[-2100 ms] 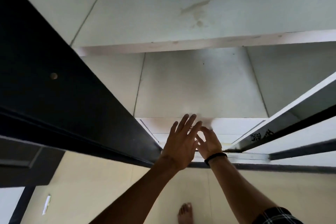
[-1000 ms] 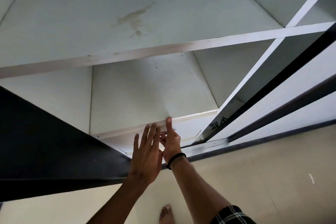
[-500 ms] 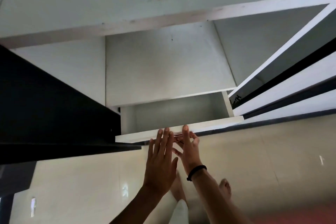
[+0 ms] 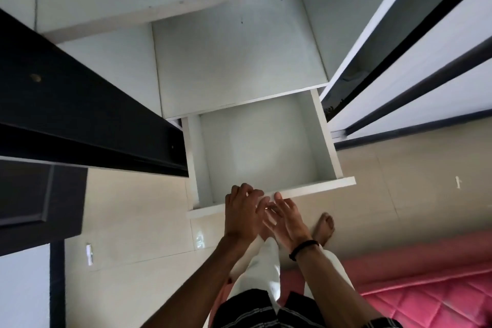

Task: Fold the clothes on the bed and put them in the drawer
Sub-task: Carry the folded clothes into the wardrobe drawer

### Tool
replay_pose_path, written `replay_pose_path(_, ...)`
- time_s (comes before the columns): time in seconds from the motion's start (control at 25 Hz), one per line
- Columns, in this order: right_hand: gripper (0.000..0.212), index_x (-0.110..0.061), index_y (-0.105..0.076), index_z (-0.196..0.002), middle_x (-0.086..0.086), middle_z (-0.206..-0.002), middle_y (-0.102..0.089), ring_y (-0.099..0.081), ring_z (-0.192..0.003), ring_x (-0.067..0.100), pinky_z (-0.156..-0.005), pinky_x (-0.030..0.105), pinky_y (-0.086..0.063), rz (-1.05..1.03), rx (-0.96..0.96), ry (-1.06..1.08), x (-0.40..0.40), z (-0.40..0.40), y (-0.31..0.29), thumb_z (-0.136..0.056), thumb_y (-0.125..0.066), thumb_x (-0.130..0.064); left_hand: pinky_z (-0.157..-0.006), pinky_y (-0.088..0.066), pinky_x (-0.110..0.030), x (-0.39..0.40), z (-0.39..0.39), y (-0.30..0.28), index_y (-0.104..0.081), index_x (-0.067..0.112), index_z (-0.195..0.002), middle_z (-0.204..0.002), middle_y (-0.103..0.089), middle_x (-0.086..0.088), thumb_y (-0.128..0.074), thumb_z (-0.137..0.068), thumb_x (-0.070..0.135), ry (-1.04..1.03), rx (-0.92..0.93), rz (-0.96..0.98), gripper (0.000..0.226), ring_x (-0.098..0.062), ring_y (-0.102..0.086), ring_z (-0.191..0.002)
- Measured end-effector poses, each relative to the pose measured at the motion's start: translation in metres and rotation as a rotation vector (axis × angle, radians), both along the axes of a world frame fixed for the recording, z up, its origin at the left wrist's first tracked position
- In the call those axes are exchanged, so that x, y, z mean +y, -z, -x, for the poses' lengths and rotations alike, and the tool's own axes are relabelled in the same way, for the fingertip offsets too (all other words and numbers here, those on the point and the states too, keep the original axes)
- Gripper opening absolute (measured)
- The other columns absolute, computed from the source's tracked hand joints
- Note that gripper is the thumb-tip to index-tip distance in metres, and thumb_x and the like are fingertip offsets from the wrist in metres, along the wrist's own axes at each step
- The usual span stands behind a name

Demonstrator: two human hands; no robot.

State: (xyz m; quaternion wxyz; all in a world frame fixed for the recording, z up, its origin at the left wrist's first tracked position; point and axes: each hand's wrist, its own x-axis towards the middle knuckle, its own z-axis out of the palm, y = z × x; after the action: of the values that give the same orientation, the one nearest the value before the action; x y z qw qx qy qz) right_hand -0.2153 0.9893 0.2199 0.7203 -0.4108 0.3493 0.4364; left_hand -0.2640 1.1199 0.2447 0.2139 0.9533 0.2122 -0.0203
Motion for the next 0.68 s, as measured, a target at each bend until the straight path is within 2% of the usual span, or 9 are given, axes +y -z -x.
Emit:
replay_pose_path(0.16,0.068,-0.011,-0.049,-0.120,0.026,-0.132,-0.062,-0.057,-0.132,0.039,-0.107,0.059,-0.048,-0.004,0.032,-0.080,-0.030,0.014,-0.003,-0.074,-0.093,-0.034,-0.086,-0.040,-0.032,-0.014,0.001,-0.009,-0.072,0.026,-0.098,-0.099,-0.065,0.007,-0.044,-0.104,0.055,0.065,0.235,0.029,0.041,-0.015,-0.056,-0.099)
replay_pose_path(0.24,0.061,-0.004,-0.052,-0.115,0.035,-0.133,-0.055,-0.044,-0.139,0.046,-0.105,0.054,-0.050,0.017,0.051,-0.096,-0.050,0.010,-0.016,-0.077,-0.090,-0.034,-0.088,-0.040,-0.033,-0.031,-0.008,-0.016,-0.070,0.027,-0.100,-0.100,-0.065,0.007,-0.042,-0.105,0.052,0.085,0.260,0.008,0.038,-0.016,-0.058,-0.100)
replay_pose_path(0.28,0.061,0.003,-0.053,-0.118,0.040,-0.136,-0.049,-0.042,-0.139,0.050,-0.097,0.048,-0.055,0.029,0.063,-0.067,-0.064,0.006,-0.020,-0.081,-0.087,-0.032,-0.088,-0.041,-0.033,-0.043,-0.015,-0.021,-0.068,0.028,-0.102,-0.100,-0.065,0.007,-0.045,-0.105,0.048,0.099,0.242,0.030,0.031,-0.017,-0.058,-0.100)
replay_pose_path(0.32,0.065,0.007,-0.054,-0.122,0.041,-0.136,-0.048,-0.048,-0.133,0.053,-0.084,0.042,-0.057,0.051,0.066,-0.008,-0.086,-0.002,-0.027,-0.082,-0.086,-0.033,-0.088,-0.042,-0.033,-0.062,-0.029,-0.026,-0.067,0.029,-0.103,-0.100,-0.065,0.007,-0.048,-0.104,0.044,0.136,0.211,0.070,0.024,-0.017,-0.058,-0.100)
replay_pose_path(0.36,0.071,0.005,-0.056,-0.124,0.034,-0.133,-0.056,-0.058,-0.124,0.049,-0.080,0.042,-0.057,0.075,0.060,0.055,-0.108,-0.011,-0.031,-0.077,-0.087,-0.038,-0.087,-0.044,-0.032,-0.081,-0.044,-0.030,-0.066,0.029,-0.106,-0.101,-0.064,0.007,-0.051,-0.103,0.040,0.178,0.183,0.114,0.018,-0.017,-0.058,-0.099)
replay_pose_path(0.44,0.077,-0.011,-0.062,-0.125,0.019,-0.130,-0.066,-0.067,-0.112,0.033,-0.089,0.048,-0.058,0.123,0.036,0.166,-0.160,-0.030,-0.036,-0.063,-0.089,-0.046,-0.083,-0.046,-0.030,-0.129,-0.077,-0.040,-0.065,0.028,-0.110,-0.099,-0.064,0.007,-0.056,-0.101,0.035,0.294,0.138,0.180,0.014,-0.016,-0.058,-0.097)
replay_pose_path(0.48,0.079,-0.015,-0.063,-0.126,0.017,-0.129,-0.067,-0.067,-0.111,0.032,-0.092,0.050,-0.056,0.139,0.020,0.218,-0.189,-0.038,-0.037,-0.059,-0.090,-0.048,-0.082,-0.047,-0.029,-0.156,-0.094,-0.043,-0.065,0.028,-0.111,-0.098,-0.064,0.007,-0.057,-0.101,0.034,0.358,0.133,0.204,0.014,-0.014,-0.058,-0.095)
replay_pose_path(0.68,0.084,-0.018,-0.066,-0.123,0.013,-0.120,-0.073,-0.070,-0.107,0.030,-0.083,0.045,-0.058,0.270,-0.052,0.510,-0.348,-0.057,-0.052,-0.052,-0.094,-0.056,-0.079,-0.057,-0.039,-0.298,-0.177,-0.042,-0.069,0.022,-0.114,-0.092,-0.069,0.004,-0.060,-0.092,0.031,0.622,0.120,0.354,0.025,-0.016,-0.065,-0.082)
